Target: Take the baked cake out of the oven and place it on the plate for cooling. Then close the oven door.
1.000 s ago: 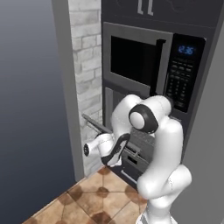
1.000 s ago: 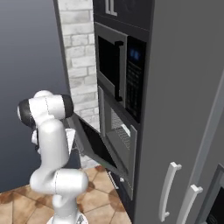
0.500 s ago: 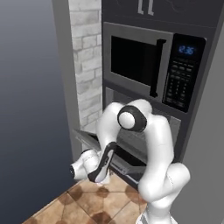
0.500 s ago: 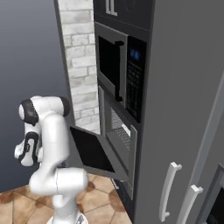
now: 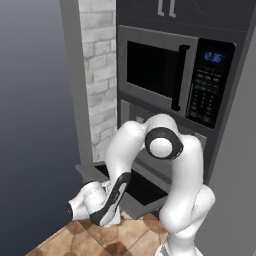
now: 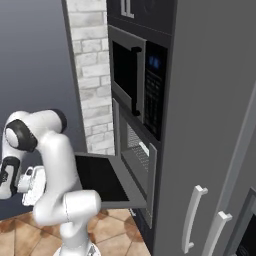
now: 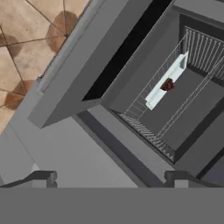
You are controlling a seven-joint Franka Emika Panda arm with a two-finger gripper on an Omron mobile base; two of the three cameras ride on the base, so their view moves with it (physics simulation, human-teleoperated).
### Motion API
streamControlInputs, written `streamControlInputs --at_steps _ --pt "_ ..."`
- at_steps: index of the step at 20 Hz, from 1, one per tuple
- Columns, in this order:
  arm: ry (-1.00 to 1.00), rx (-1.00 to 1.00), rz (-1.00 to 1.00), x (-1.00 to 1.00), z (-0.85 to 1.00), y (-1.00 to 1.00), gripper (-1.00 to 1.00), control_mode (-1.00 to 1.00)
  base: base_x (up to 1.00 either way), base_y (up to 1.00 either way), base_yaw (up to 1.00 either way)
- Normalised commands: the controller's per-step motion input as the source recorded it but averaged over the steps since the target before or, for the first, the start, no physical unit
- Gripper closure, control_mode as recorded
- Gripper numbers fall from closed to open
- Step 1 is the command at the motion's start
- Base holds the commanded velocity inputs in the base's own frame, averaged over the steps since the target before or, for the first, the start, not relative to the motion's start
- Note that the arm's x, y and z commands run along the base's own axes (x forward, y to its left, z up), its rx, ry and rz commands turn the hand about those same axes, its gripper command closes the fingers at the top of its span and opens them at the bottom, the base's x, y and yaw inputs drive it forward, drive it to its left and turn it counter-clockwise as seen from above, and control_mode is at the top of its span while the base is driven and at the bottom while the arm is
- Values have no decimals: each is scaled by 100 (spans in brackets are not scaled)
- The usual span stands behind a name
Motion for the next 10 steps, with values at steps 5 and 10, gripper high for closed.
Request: streamControlInputs --at_steps 5,10 --pt "0 9 -6 36 88 -37 -100 -100 0 0 0" --pt "0 1 -12 85 27 -60 -100 -100 0 0 0"
